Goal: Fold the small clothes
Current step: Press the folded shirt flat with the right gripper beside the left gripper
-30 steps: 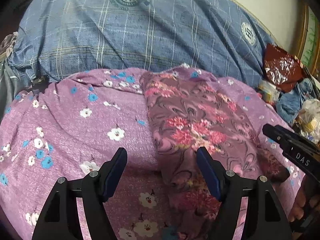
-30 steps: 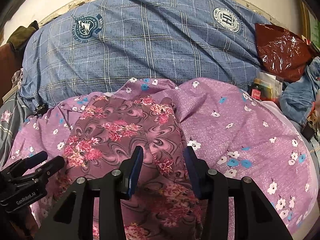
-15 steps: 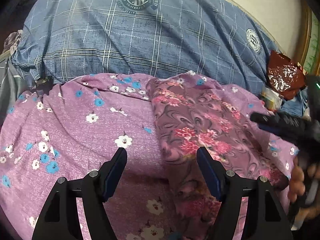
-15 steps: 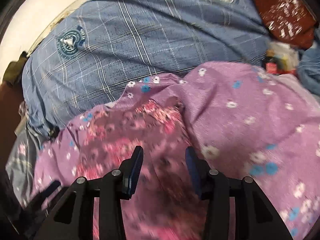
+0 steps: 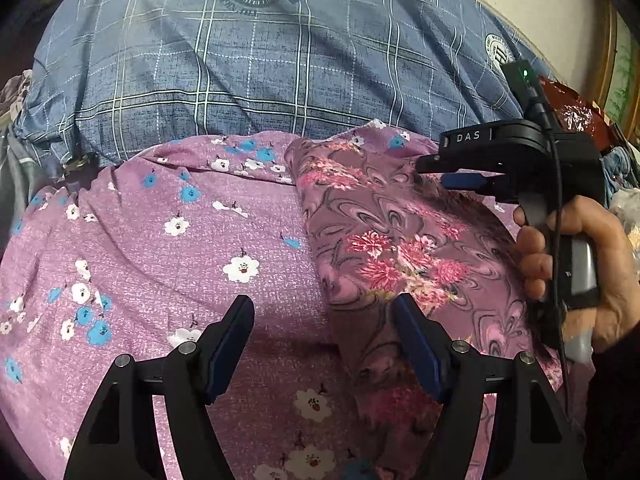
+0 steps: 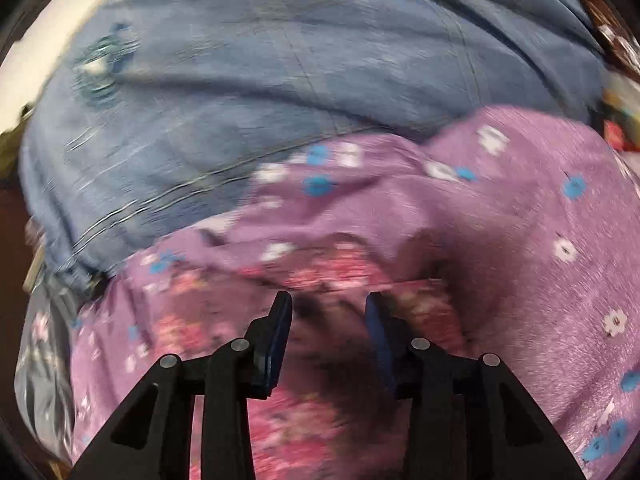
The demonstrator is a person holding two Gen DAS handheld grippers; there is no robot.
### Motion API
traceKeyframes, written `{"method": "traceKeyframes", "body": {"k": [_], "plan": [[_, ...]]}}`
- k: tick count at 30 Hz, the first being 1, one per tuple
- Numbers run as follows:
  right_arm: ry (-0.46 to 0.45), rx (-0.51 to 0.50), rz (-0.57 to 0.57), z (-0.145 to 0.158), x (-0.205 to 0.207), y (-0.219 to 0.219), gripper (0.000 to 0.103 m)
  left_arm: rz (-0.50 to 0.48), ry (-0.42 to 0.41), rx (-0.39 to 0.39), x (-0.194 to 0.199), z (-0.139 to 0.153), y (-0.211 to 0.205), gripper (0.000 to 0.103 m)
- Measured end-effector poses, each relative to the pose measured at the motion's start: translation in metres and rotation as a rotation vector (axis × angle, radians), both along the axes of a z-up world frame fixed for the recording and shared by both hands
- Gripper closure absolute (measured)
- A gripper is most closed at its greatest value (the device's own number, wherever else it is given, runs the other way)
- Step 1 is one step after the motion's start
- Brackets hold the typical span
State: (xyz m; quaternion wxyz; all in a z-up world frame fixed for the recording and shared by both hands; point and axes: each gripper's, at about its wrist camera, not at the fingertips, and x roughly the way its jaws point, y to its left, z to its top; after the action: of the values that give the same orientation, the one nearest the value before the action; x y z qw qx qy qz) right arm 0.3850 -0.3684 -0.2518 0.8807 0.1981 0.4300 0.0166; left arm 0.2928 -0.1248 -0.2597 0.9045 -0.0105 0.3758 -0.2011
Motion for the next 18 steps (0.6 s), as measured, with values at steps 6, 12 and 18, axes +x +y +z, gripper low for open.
{"method": "traceKeyframes", "body": {"k": [6,12,18], "plan": [[0.081,-0.015,0.124,-0.025,0.003,0.041,0.064,-0.033,-0.021,0.04,-0.014,0.0,-0.002,0.031],[-0.014,0.064,0.163,0.004,-0.007,0.046,0.062,-0.073,-0.037,0.058,-0.024,0.004,0.005,0.031],[0.035,0.053,0.246,-0.011,0.03,0.075,0.061,-0.136,-0.03,0.095,-0.031,-0.001,0.002,0.031]]}}
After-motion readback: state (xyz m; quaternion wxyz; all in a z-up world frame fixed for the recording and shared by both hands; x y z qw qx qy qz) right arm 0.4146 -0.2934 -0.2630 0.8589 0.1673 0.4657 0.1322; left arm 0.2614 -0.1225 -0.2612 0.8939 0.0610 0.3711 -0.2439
